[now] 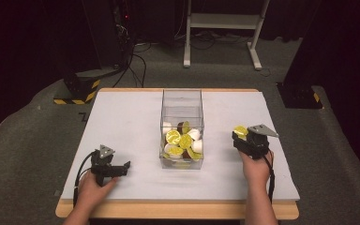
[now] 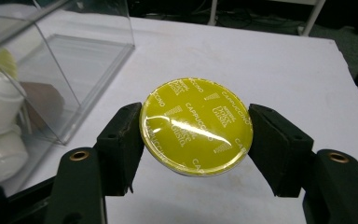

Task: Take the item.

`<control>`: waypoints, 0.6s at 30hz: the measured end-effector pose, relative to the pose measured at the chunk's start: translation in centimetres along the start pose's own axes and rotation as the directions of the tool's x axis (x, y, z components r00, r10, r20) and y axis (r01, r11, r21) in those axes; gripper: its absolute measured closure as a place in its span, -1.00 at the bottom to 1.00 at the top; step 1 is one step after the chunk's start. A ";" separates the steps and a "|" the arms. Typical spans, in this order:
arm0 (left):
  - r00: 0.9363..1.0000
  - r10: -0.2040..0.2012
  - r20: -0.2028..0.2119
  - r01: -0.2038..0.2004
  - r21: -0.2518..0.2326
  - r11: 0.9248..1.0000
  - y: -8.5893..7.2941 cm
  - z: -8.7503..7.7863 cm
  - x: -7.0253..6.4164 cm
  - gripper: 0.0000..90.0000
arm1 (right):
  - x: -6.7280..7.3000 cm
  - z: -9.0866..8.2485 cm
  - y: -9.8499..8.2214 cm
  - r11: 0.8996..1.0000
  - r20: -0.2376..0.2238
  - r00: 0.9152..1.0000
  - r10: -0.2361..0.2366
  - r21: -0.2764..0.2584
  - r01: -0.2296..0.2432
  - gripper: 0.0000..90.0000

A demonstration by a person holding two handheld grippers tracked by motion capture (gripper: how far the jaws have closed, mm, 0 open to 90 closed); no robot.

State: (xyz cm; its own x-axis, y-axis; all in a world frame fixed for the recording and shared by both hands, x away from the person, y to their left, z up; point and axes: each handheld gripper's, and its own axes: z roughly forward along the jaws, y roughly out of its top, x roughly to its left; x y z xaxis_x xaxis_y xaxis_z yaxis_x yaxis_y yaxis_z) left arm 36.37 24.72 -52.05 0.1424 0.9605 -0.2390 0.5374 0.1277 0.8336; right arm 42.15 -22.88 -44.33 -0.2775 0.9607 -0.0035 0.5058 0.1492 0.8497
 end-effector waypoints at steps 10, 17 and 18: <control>1.000 0.000 0.001 0.000 0.001 1.000 0.0 0.0 0.0 -0.89 | -1.0 2.1 -2.0 0.996 0.022 1.000 0.017 0.090 -0.019 -0.16; 1.000 0.001 0.000 -0.001 -0.002 1.000 0.0 0.0 0.0 -0.89 | -1.2 3.1 -2.8 0.990 0.022 0.999 0.025 0.139 -0.028 -0.16; 1.000 0.001 0.001 -0.001 0.002 1.000 0.0 0.0 0.0 -0.89 | -1.2 3.1 -2.9 0.989 0.023 0.999 0.026 0.146 -0.029 -0.16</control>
State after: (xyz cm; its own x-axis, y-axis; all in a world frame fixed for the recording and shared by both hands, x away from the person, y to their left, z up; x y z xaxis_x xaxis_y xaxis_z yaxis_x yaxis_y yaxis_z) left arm 36.37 24.74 -52.04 0.1433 0.9604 -0.2388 0.5392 0.1266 0.8326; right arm 43.56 -23.69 -48.43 -0.2450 0.9695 0.0065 0.6275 0.1534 0.7634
